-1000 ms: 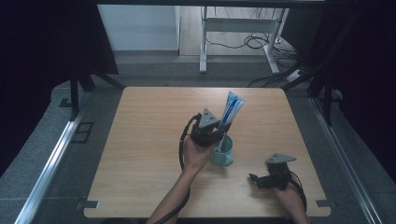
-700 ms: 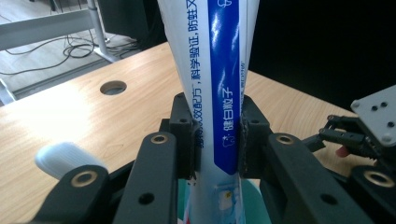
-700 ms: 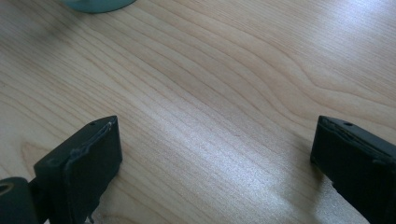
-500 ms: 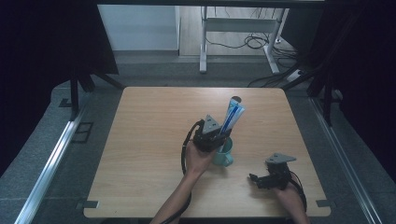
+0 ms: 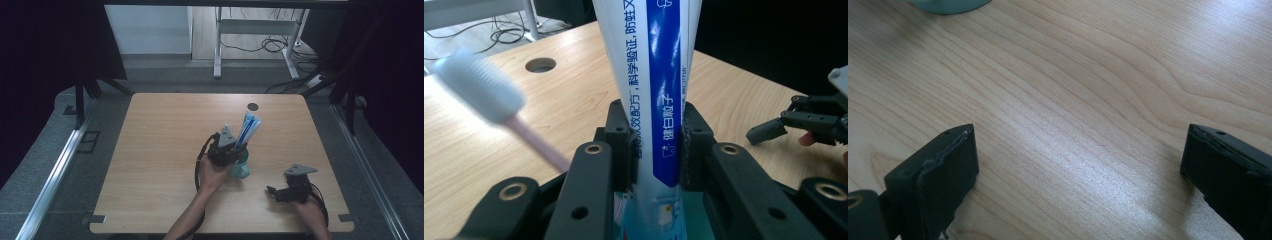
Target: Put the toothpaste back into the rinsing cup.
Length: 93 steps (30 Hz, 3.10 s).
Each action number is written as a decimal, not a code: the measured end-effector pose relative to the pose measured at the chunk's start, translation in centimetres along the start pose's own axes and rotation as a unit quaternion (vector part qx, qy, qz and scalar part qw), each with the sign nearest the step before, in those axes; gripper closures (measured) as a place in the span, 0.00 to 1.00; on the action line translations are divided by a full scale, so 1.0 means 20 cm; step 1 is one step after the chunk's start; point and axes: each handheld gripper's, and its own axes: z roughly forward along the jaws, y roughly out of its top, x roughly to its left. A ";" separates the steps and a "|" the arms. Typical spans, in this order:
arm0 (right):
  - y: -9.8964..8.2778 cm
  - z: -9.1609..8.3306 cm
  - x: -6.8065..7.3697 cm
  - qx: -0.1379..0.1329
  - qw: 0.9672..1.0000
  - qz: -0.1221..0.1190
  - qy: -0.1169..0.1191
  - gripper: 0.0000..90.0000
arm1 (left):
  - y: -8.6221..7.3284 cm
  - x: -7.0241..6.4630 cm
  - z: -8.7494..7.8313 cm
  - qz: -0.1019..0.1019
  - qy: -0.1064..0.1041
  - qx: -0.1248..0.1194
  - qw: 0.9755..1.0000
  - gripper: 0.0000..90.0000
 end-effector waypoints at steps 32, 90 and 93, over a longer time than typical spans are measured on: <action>0.00 0.00 0.00 -0.002 1.000 0.000 -0.001 0.02 | -0.04 -0.02 0.04 0.002 0.024 0.048 0.999 0.75; 0.00 0.00 0.00 0.000 1.000 -0.001 -0.001 0.02 | 0.01 0.05 -0.19 0.015 -0.003 0.082 0.997 0.00; 0.00 0.00 0.00 0.000 1.000 -0.001 -0.001 0.02 | 0.00 0.07 -0.21 0.016 0.000 0.084 0.996 0.00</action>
